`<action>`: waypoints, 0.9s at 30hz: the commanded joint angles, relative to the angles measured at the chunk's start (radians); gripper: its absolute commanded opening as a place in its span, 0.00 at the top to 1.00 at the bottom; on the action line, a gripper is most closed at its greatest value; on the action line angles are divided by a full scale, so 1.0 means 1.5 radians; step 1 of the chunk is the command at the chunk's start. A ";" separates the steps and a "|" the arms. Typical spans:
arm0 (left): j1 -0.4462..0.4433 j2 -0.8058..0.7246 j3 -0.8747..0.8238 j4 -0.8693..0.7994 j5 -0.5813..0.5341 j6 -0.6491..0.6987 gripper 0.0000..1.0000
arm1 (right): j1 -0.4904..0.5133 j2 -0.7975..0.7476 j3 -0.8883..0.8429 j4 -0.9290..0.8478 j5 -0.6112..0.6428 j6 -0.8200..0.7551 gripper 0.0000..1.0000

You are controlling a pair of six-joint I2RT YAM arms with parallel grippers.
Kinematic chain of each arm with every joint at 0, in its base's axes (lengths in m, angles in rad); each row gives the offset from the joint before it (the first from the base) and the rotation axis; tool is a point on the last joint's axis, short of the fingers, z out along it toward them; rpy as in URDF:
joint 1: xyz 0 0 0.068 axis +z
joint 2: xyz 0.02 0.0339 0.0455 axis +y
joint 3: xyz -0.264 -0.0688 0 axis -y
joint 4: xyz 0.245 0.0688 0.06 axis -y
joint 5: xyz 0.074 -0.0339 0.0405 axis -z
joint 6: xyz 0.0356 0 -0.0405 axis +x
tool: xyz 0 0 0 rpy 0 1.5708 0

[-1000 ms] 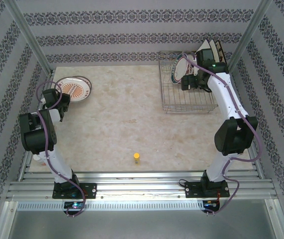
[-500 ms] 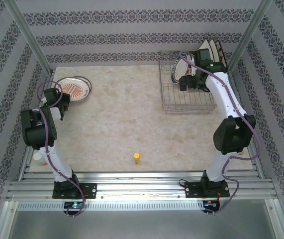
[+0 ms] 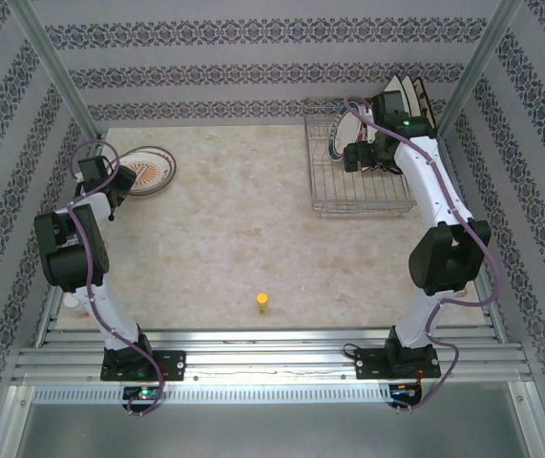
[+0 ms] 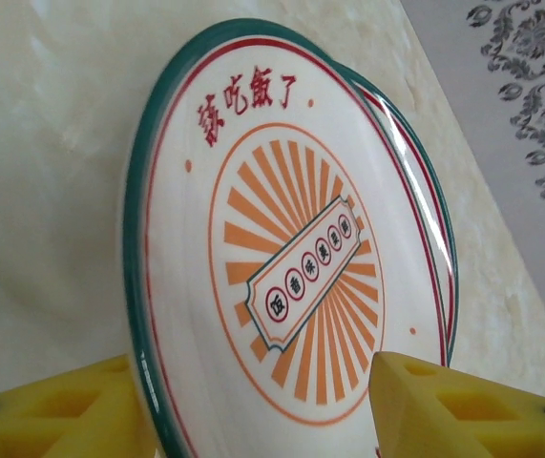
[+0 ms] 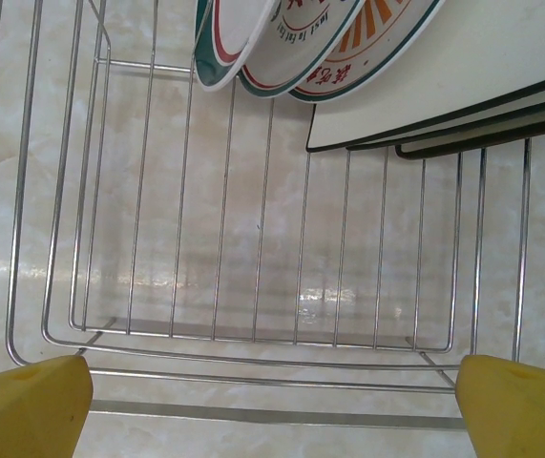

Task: Unload the plates from the dish rack

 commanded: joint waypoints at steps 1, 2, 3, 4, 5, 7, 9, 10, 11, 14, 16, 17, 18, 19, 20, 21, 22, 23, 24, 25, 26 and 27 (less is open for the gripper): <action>-0.005 -0.036 0.041 -0.092 -0.031 0.099 0.39 | 0.010 0.008 0.023 -0.014 0.010 -0.007 0.02; -0.008 -0.037 0.048 -0.107 -0.036 0.114 0.38 | 0.010 0.008 0.024 -0.014 0.010 -0.006 0.02; -0.010 -0.037 0.054 -0.119 -0.041 0.128 0.37 | 0.012 0.009 0.026 -0.015 0.009 -0.006 0.02; -0.011 -0.035 0.058 -0.129 -0.042 0.138 0.37 | 0.011 0.010 0.028 -0.016 0.008 -0.006 0.02; -0.011 -0.032 0.061 -0.132 -0.040 0.145 0.36 | 0.012 0.010 0.029 -0.017 0.008 -0.006 0.02; -0.011 -0.027 0.063 -0.140 -0.032 0.157 0.36 | 0.013 0.008 0.031 -0.017 0.008 -0.007 0.02; -0.012 -0.022 0.065 -0.152 -0.028 0.170 0.35 | 0.014 0.005 0.030 -0.018 0.008 -0.008 0.02; -0.012 -0.022 0.063 -0.154 -0.029 0.177 0.35 | 0.014 0.003 0.030 -0.017 0.009 -0.009 0.02; -0.011 -0.023 0.060 -0.154 -0.028 0.180 0.35 | 0.013 0.002 0.030 -0.017 0.009 -0.009 0.02; -0.013 -0.028 0.059 -0.170 -0.034 0.200 0.35 | 0.012 -0.003 0.026 -0.016 0.006 -0.011 0.02; -0.021 -0.040 0.068 -0.195 -0.052 0.227 0.31 | 0.010 -0.002 0.032 -0.017 0.006 -0.013 0.02; -0.027 -0.050 0.075 -0.211 -0.058 0.243 0.28 | 0.010 0.001 0.039 -0.018 0.006 -0.013 0.02; -0.036 -0.061 0.087 -0.238 -0.070 0.266 0.23 | 0.009 0.007 0.049 -0.022 0.004 -0.014 0.02; -0.049 -0.071 0.105 -0.274 -0.079 0.293 0.16 | 0.009 0.014 0.065 -0.029 0.005 -0.014 0.02; -0.062 -0.078 0.128 -0.310 -0.089 0.319 0.11 | 0.009 0.021 0.080 -0.036 0.004 -0.014 0.02; -0.079 -0.084 0.156 -0.355 -0.107 0.351 0.03 | 0.010 0.031 0.101 -0.043 0.005 -0.014 0.02; -0.103 -0.087 0.186 -0.405 -0.133 0.386 0.00 | 0.011 0.043 0.122 -0.050 0.007 -0.012 0.02; -0.126 -0.085 0.217 -0.453 -0.174 0.417 0.00 | 0.010 0.053 0.145 -0.056 0.011 -0.010 0.02; -0.156 -0.079 0.256 -0.496 -0.213 0.450 0.00 | 0.011 0.068 0.170 -0.063 0.015 -0.008 0.02; -0.172 -0.070 0.289 -0.536 -0.219 0.469 0.00 | 0.011 0.081 0.193 -0.068 0.015 -0.007 0.02; -0.183 -0.055 0.327 -0.585 -0.212 0.476 0.00 | 0.012 0.097 0.216 -0.070 0.018 -0.005 0.02; -0.193 -0.041 0.360 -0.625 -0.197 0.483 0.00 | 0.012 0.114 0.241 -0.073 0.020 -0.003 0.02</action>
